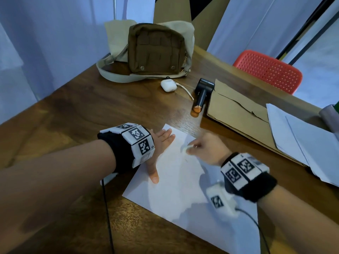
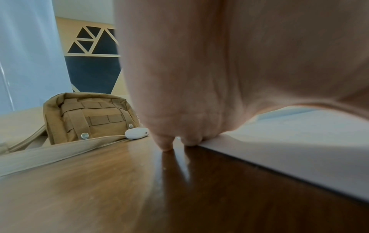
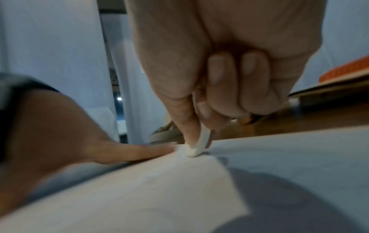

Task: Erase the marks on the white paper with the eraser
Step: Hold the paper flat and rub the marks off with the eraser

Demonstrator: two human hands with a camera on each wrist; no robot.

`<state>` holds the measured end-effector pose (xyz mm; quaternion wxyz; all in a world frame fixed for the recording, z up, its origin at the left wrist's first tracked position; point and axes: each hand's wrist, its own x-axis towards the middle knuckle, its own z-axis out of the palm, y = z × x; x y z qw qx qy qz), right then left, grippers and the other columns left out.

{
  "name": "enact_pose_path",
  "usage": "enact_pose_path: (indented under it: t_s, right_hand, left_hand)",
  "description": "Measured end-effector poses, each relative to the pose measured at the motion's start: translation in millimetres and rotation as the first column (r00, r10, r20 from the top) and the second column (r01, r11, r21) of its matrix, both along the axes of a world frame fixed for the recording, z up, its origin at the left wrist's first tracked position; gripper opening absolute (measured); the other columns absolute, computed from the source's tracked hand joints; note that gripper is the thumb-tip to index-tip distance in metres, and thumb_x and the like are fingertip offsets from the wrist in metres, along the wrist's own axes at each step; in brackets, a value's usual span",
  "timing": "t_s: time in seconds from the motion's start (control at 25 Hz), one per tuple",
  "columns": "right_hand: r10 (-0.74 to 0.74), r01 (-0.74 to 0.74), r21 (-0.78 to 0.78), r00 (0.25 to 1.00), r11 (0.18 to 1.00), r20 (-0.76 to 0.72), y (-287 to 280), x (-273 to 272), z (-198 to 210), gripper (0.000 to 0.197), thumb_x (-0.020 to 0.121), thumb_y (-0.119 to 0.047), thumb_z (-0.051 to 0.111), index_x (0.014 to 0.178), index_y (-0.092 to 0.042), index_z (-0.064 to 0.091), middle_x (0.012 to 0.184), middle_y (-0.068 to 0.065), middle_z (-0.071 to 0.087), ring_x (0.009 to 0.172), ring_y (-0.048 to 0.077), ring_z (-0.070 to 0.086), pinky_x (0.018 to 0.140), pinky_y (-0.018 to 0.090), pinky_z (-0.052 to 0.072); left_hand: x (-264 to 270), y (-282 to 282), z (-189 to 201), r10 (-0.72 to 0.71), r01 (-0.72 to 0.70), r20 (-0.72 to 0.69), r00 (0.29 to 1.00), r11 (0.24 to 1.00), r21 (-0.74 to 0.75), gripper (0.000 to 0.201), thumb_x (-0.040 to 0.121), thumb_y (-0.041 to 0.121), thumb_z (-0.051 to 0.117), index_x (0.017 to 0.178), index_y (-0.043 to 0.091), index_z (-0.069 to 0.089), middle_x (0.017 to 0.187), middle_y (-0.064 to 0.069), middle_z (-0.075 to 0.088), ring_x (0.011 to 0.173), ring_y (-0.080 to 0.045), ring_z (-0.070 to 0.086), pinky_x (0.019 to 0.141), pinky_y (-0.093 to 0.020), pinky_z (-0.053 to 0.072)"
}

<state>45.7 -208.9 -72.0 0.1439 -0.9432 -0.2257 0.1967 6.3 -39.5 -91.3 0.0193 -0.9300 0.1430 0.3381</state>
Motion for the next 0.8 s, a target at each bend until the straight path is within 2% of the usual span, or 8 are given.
enact_pose_path:
  t_s: [0.12, 0.24, 0.32, 0.4, 0.48, 0.6, 0.72, 0.8]
  right_hand:
    - [-0.105, 0.105, 0.010, 0.992, 0.994, 0.064, -4.0, 14.5, -0.8, 0.022, 0.089, -0.024, 0.056, 0.074, -0.010, 0.067, 0.062, -0.001, 0.054, 0.063, 0.012, 0.053, 0.051, 0.017, 0.035]
    - [0.096, -0.097, 0.058, 0.995, 0.994, 0.019, -9.9, -22.6, -6.0, 0.026, 0.087, -0.015, 0.056, 0.064, -0.016, 0.067, 0.053, -0.012, 0.046, 0.048, 0.000, 0.048, 0.051, 0.009, 0.030]
    - [0.191, -0.183, 0.098, 0.979, 0.978, -0.076, -14.8, -37.9, -4.7, 0.022, 0.085, -0.013, 0.059, 0.067, -0.017, 0.071, 0.055, -0.006, 0.050, 0.046, 0.003, 0.043, 0.052, 0.010, 0.031]
    - [0.109, -0.098, 0.095, 0.987, 0.991, -0.119, -10.8, -24.4, -1.9, 0.015, 0.084, -0.018, 0.062, 0.083, -0.014, 0.076, 0.062, -0.006, 0.059, 0.047, 0.003, 0.045, 0.053, 0.012, 0.035]
    - [-0.065, 0.073, 0.097, 0.994, 0.993, -0.085, -1.9, -0.5, -0.7, 0.019, 0.085, -0.022, 0.062, 0.093, -0.010, 0.074, 0.060, -0.008, 0.056, 0.049, 0.003, 0.046, 0.051, 0.014, 0.036]
    - [-0.245, 0.246, 0.119, 0.969, 0.962, -0.020, 7.6, 21.1, -3.5, 0.026, 0.085, -0.026, 0.062, 0.098, -0.005, 0.072, 0.079, 0.006, 0.068, 0.069, 0.014, 0.059, 0.061, 0.022, 0.045]
    - [-0.100, 0.100, 0.080, 0.995, 0.992, -0.013, -0.6, 1.8, -6.2, 0.025, 0.085, -0.022, 0.059, 0.090, -0.003, 0.074, 0.087, 0.013, 0.071, 0.065, 0.012, 0.053, 0.057, 0.021, 0.041]
    - [0.020, -0.020, 0.004, 1.000, 1.000, -0.019, -11.5, -13.7, -4.3, 0.026, 0.085, -0.021, 0.058, 0.075, -0.001, 0.072, 0.076, 0.016, 0.068, 0.062, 0.014, 0.048, 0.058, 0.025, 0.037]
  left_hand:
    - [-0.4, -0.4, 0.0, -0.004, 0.004, -0.003, 1.000, 1.000, 0.012, 0.138, 0.066, 0.056, 0.074, 0.144, 0.011, -0.030, 0.151, -0.007, -0.036, 0.142, -0.024, -0.028, 0.116, -0.046, -0.011]
    - [0.9, -0.5, -0.3, -0.005, 0.005, -0.004, 1.000, 1.000, 0.012, 0.138, 0.066, 0.056, 0.074, 0.144, 0.011, -0.031, 0.151, -0.006, -0.035, 0.142, -0.024, -0.028, 0.116, -0.046, -0.011]
    - [0.9, -0.3, -0.4, -0.001, 0.001, -0.011, 1.000, 1.000, 0.009, 0.137, 0.067, 0.056, 0.074, 0.143, 0.011, -0.031, 0.151, -0.006, -0.035, 0.142, -0.023, -0.028, 0.116, -0.046, -0.010]
    - [-0.2, -1.0, 0.2, -0.011, 0.011, -0.004, 1.000, 1.000, 0.010, 0.137, 0.067, 0.056, 0.073, 0.144, 0.011, -0.030, 0.151, -0.007, -0.036, 0.142, -0.024, -0.028, 0.116, -0.046, -0.009]
    - [-0.6, -1.9, 3.1, -0.025, 0.025, -0.005, 1.000, 0.999, 0.023, 0.135, 0.068, 0.056, 0.072, 0.143, 0.010, -0.030, 0.151, -0.008, -0.036, 0.142, -0.025, -0.028, 0.116, -0.046, -0.008]
    - [-0.5, -2.4, 6.4, -0.031, 0.032, -0.024, 0.999, 0.998, 0.052, 0.134, 0.070, 0.056, 0.071, 0.143, 0.011, -0.031, 0.151, -0.007, -0.036, 0.142, -0.024, -0.027, 0.117, -0.047, -0.007]
    - [0.8, -1.8, 5.4, -0.031, 0.032, -0.019, 0.999, 0.998, 0.049, 0.134, 0.070, 0.057, 0.071, 0.143, 0.012, -0.031, 0.151, -0.006, -0.036, 0.143, -0.024, -0.026, 0.117, -0.046, -0.007]
    - [1.1, -0.5, 3.5, -0.027, 0.028, -0.018, 0.999, 0.999, 0.040, 0.133, 0.070, 0.058, 0.070, 0.143, 0.012, -0.031, 0.151, -0.006, -0.036, 0.143, -0.023, -0.025, 0.117, -0.046, -0.007]
